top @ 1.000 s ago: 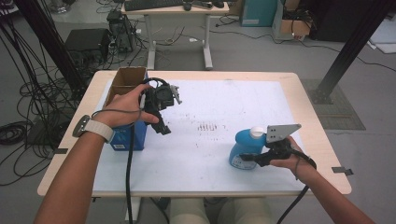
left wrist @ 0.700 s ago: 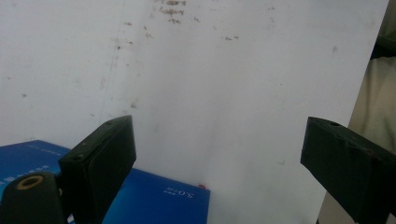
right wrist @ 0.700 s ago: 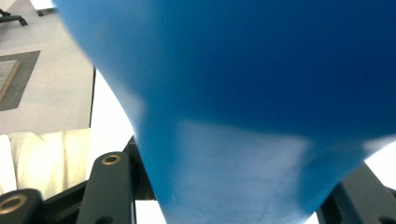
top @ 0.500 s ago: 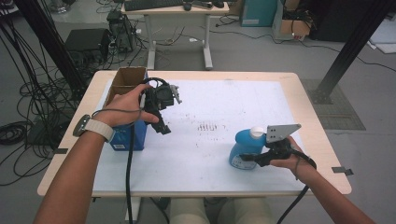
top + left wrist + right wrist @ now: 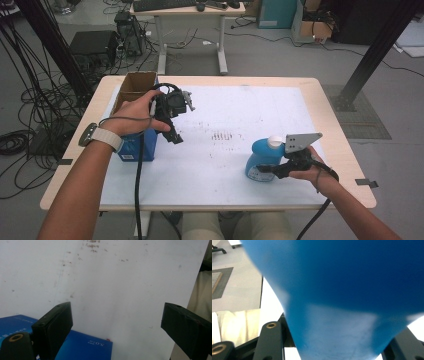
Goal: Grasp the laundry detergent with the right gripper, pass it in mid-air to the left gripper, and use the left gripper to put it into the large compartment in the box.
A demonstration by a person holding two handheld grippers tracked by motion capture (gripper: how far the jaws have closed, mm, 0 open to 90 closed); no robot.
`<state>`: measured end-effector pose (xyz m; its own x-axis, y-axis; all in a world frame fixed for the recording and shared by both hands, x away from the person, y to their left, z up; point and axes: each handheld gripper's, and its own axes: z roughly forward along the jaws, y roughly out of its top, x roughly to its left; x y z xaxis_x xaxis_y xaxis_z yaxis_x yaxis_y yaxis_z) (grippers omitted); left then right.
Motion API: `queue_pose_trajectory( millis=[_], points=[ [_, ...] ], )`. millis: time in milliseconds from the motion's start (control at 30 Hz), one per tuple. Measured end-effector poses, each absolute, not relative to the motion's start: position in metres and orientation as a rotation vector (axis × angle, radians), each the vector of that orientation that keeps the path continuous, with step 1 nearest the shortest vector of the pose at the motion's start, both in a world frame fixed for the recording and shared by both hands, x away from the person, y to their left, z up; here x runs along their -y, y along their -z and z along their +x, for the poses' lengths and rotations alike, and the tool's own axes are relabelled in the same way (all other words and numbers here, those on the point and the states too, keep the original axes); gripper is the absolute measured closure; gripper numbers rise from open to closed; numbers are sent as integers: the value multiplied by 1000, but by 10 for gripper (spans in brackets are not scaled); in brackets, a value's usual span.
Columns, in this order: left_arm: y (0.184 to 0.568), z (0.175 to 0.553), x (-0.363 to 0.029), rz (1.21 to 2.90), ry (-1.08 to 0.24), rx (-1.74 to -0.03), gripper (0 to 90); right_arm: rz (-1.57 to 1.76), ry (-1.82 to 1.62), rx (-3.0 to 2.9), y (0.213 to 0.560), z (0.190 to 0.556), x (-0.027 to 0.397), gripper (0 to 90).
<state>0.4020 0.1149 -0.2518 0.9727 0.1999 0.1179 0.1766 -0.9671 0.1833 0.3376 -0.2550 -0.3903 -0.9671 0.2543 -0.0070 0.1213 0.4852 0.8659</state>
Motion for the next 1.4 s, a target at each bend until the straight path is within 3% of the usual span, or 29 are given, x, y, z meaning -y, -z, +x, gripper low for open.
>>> queue_pose_trajectory(
  millis=[1400],
  points=[
    [250, 400, -118, 2934, -213, -319, 102, 313, -1495, -2588, 390, 339, 255, 434]
  ],
)
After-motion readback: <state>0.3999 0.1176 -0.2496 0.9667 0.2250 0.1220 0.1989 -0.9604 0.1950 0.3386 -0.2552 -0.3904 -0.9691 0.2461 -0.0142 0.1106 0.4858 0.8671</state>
